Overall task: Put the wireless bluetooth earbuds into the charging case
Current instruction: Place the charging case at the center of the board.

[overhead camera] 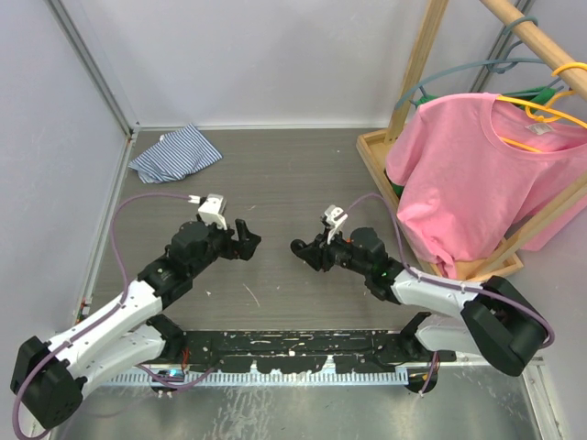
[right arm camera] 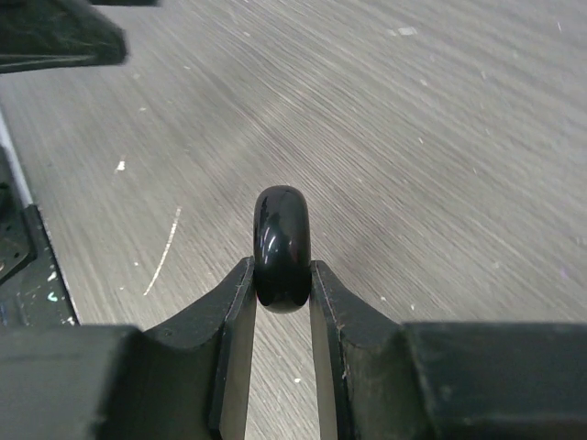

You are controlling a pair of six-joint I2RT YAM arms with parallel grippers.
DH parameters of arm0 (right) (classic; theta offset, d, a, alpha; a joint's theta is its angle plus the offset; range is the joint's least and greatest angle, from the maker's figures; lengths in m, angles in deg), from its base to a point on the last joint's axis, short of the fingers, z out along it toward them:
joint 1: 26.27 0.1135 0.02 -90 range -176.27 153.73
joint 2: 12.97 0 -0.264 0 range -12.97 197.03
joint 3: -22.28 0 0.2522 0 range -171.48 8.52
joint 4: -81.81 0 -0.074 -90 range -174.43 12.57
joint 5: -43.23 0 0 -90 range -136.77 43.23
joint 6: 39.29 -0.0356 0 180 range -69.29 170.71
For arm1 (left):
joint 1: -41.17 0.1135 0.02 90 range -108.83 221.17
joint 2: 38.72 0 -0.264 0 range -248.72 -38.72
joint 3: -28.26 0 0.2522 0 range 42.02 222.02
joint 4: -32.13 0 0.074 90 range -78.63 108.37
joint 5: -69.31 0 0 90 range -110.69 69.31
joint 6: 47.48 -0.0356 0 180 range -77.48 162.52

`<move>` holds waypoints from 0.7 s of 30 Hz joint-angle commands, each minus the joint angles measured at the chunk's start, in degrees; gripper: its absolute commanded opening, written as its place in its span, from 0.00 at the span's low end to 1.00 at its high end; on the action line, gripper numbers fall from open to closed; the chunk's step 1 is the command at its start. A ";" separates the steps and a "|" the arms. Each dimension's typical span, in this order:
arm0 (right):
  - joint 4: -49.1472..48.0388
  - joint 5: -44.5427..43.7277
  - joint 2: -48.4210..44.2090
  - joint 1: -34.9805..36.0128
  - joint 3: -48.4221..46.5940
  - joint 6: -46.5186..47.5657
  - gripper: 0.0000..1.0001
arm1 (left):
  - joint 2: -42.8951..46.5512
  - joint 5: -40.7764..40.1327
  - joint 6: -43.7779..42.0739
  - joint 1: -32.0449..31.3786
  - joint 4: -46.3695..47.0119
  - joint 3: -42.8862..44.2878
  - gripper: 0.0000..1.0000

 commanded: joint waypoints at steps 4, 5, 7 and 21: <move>7.42 -9.16 7.32 -1.47 -6.01 -10.19 0.07 | 4.94 -17.29 -1.51 0.43 1.01 -2.67 0.86; 8.41 -9.32 8.82 -1.60 -6.85 -11.14 0.07 | 5.39 -18.05 -1.51 0.42 1.04 -2.89 0.87; 9.24 -9.35 11.67 -1.88 -8.56 -12.62 0.07 | 5.98 -19.17 -1.39 0.37 0.98 -3.29 0.94; 16.71 -15.20 19.66 -3.85 -13.65 -19.31 0.26 | 6.53 -23.45 -0.43 0.41 -1.96 -2.56 0.98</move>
